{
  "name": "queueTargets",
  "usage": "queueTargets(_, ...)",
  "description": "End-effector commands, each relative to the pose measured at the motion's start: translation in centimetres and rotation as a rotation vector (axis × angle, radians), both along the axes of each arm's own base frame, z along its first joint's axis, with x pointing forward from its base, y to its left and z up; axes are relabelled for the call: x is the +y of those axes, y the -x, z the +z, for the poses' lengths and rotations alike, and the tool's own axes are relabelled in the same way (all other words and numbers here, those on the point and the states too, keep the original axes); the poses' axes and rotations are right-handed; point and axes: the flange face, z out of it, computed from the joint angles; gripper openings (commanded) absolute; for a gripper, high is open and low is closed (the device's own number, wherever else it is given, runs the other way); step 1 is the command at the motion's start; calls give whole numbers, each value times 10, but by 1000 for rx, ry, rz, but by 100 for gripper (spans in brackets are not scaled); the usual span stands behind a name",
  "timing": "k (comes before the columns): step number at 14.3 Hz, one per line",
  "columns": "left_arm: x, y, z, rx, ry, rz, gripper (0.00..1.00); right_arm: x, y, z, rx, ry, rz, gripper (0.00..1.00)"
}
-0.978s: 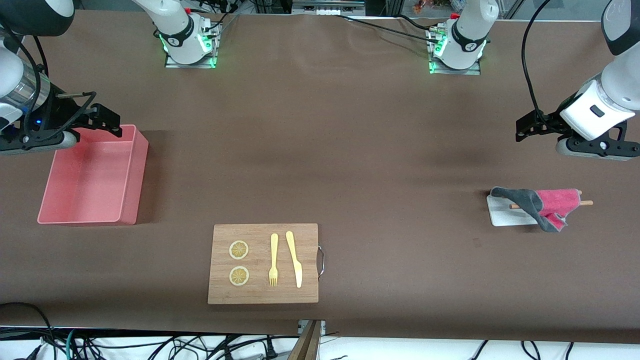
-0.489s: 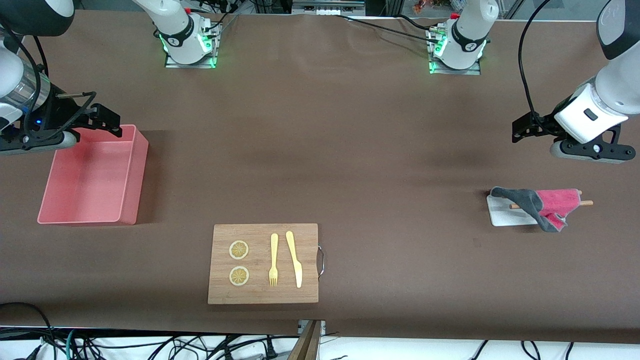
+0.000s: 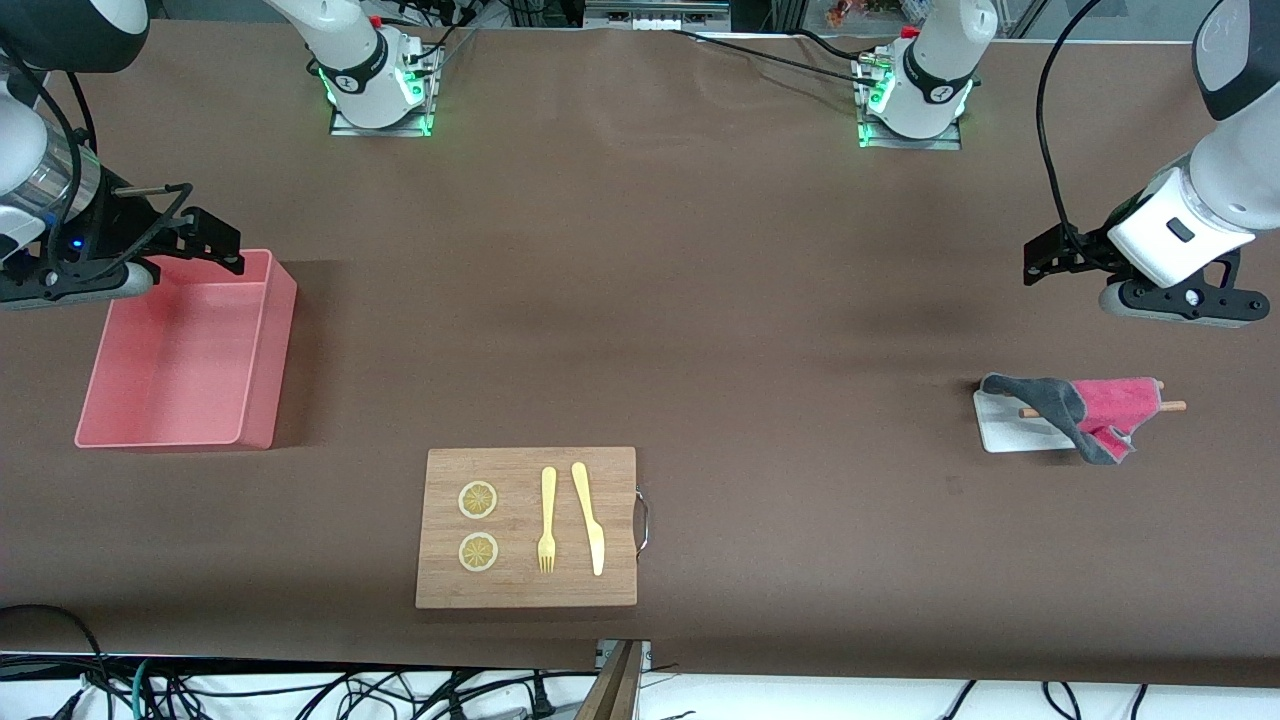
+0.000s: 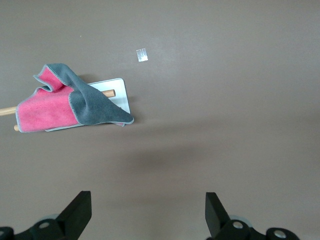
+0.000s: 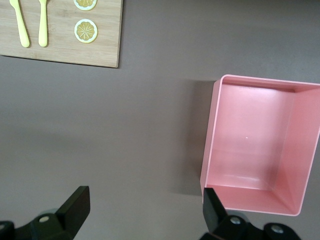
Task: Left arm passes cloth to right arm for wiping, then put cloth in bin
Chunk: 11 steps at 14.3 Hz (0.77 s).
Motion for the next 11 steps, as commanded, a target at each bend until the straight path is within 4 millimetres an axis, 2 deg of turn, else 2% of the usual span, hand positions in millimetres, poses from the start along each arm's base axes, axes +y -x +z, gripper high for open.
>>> queueTargets(1,0,-4,5,7,-15,2,100,-2,-2,6,-8,0,6,100)
queueTargets(7,2,-3,3,15,-16,2,100,-4,-3,3,-1,2,9,100)
queueTargets(9,8,-4,-5,41,-16,13,100,-4,-3,3,-1,2,7,100)
queueTargets(11,24,-7,-9,54,36,56,100,-4,-3,3,1,2,8,100)
